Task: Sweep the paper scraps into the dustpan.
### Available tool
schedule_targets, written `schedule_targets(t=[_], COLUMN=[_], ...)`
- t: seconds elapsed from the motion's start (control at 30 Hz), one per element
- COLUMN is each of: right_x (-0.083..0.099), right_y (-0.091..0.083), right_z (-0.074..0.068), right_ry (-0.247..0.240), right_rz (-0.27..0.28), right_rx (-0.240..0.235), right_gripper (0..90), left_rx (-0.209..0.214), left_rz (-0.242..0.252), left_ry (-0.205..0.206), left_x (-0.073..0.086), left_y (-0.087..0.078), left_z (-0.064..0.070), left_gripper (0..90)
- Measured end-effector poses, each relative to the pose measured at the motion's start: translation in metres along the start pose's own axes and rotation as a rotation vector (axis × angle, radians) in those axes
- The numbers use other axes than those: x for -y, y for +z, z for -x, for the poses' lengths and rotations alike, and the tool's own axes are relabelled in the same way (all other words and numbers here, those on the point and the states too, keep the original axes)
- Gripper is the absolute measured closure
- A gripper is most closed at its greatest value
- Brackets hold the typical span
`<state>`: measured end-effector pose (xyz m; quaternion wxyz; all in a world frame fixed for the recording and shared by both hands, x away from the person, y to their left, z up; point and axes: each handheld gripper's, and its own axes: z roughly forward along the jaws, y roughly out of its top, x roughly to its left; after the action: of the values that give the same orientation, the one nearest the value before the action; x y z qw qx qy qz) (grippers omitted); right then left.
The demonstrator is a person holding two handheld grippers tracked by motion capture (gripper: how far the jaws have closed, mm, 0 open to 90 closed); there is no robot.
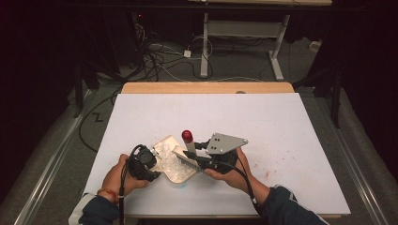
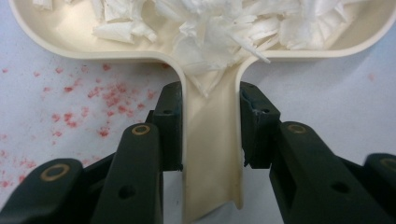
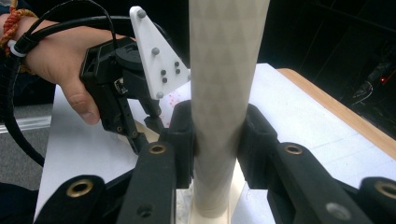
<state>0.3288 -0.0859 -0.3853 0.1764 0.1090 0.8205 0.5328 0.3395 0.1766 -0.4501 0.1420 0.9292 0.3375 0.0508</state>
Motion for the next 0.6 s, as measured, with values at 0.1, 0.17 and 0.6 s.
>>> schedule_targets(t=[0.1,0.17,0.6], right_x=[-0.002,-0.004,0.002], right_y=[-0.005,-0.012,-0.035], right_z=[0.005,0.009,0.029], right_ry=[0.021,0.037,0.045], right_rz=[0.024,0.046,0.046], right_rx=[0.012,0.023,0.158], right_gripper=[70.7,70.7,70.7], left_rx=[0.004,0.008,0.008], left_rz=[-0.001,-0.001,-0.021], left_ry=[0.000,-0.004,0.005], left_x=[0.001,0.002,0.008], left_y=[0.000,0.000,-0.006], left_z=[-0.001,-0.001,-0.001], left_gripper=[63.0,63.0,63.0])
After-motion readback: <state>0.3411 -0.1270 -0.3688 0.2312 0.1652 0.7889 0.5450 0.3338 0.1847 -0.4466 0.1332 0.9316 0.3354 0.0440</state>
